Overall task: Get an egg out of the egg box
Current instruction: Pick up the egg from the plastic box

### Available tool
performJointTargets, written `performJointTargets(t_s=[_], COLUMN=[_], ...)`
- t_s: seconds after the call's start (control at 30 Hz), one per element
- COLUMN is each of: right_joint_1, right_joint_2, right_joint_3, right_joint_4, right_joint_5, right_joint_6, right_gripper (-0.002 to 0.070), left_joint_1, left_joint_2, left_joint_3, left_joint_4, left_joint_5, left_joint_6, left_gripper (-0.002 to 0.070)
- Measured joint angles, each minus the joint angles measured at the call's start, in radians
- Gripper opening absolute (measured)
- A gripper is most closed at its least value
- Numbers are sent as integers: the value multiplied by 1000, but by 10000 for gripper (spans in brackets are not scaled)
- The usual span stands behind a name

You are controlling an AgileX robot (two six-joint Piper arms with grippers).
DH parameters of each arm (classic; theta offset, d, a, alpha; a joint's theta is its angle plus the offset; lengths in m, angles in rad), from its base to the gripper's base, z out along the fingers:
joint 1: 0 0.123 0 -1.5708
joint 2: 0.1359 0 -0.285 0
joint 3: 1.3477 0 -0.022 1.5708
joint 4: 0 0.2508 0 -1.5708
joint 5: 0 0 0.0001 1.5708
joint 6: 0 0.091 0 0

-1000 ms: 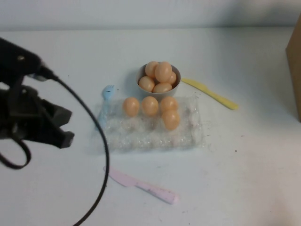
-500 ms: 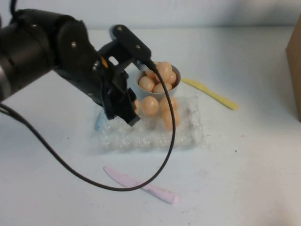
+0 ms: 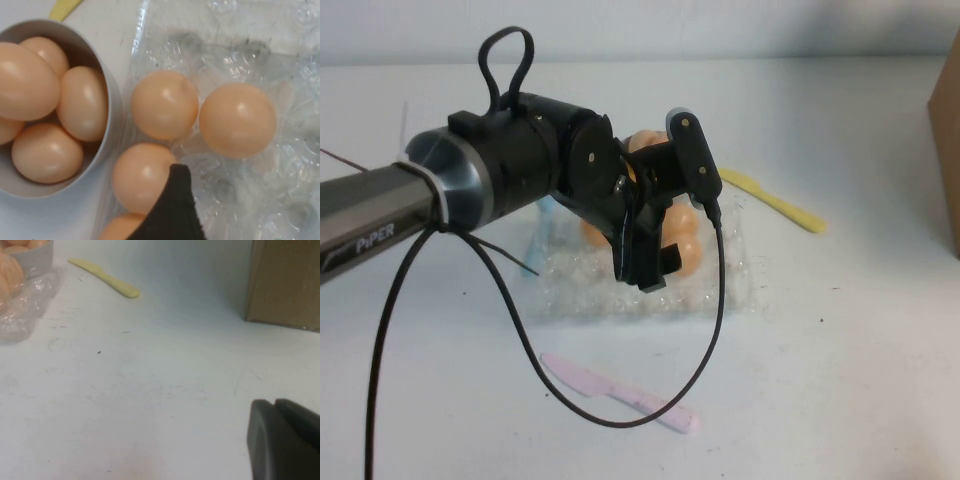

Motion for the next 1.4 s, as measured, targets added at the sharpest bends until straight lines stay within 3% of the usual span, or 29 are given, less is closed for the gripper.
performJointTargets(t_s=[0.47,0.97,1.4], right_joint_1=[0,0,0], right_joint_2=[0,0,0], right_joint_3=[0,0,0], right_joint_4=[0,0,0], right_joint_5=[0,0,0], right_joint_6=[0,0,0], right_gripper=[-17,-17,-17], left_joint_1=[-11,-11,-11], left_joint_2=[67,118,130], left_joint_3=[-16,-16,-16], left_joint_4=[-74,-90,-95], left_joint_5=[-70,-107,-159], left_joint_6=[35,52,54], left_gripper=[594,471,456])
